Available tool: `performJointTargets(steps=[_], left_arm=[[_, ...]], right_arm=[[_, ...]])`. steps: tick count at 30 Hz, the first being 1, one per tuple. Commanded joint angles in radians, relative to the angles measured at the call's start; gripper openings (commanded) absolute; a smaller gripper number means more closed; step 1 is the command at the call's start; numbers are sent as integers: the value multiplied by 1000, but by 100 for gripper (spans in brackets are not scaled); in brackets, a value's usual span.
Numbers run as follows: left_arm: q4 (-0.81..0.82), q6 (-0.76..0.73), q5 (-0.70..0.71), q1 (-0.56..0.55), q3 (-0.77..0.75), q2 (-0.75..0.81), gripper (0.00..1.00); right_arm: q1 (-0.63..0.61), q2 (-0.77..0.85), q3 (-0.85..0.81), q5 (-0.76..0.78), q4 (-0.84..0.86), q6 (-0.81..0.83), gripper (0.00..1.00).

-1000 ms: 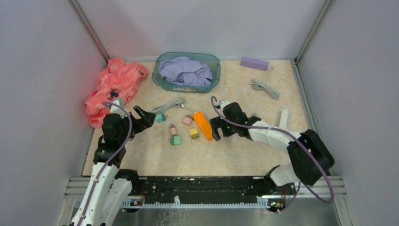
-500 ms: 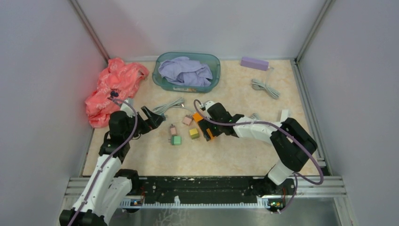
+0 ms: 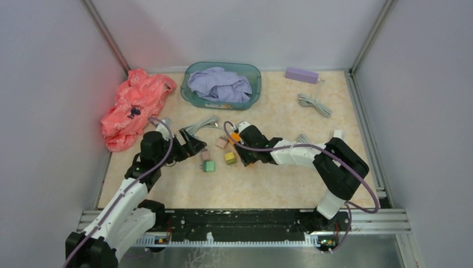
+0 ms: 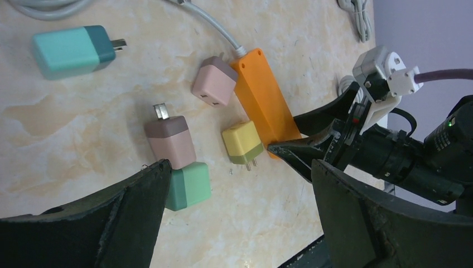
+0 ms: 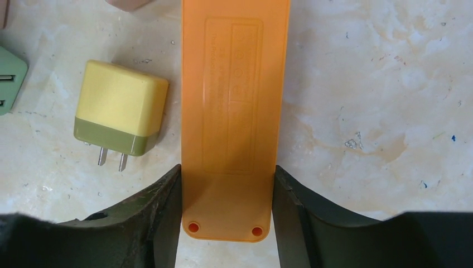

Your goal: Insert the plug

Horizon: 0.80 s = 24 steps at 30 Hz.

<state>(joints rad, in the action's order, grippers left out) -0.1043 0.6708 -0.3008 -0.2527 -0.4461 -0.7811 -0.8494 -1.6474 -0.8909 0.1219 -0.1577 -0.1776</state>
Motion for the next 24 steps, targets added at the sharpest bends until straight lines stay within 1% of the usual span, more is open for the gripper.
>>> performJointTargets(steps=[1,4,7,9,13,20,24], left_arm=[[66,25,27,-62,-14,-34,100],[112,54,40,-104,-1,-58,100],[144,74,42,-128,1,-81,100],[147,74,44,-140,-12,-99,100],[179,90,37,-157,-21,-138,100],[266,162,52,-199,-15,-233,98],[321,192,51,-217,-27,-288,97]], right_arm=[[-12,19,3,-22,92,-50,40],[-13,37,7,-66,133,-98,31],[-12,39,3,-105,184,-161,19],[-13,44,12,-130,220,-192,14],[-10,62,41,-194,290,-245,11],[38,139,119,-287,429,-351,0],[65,182,162,-329,509,-402,0]])
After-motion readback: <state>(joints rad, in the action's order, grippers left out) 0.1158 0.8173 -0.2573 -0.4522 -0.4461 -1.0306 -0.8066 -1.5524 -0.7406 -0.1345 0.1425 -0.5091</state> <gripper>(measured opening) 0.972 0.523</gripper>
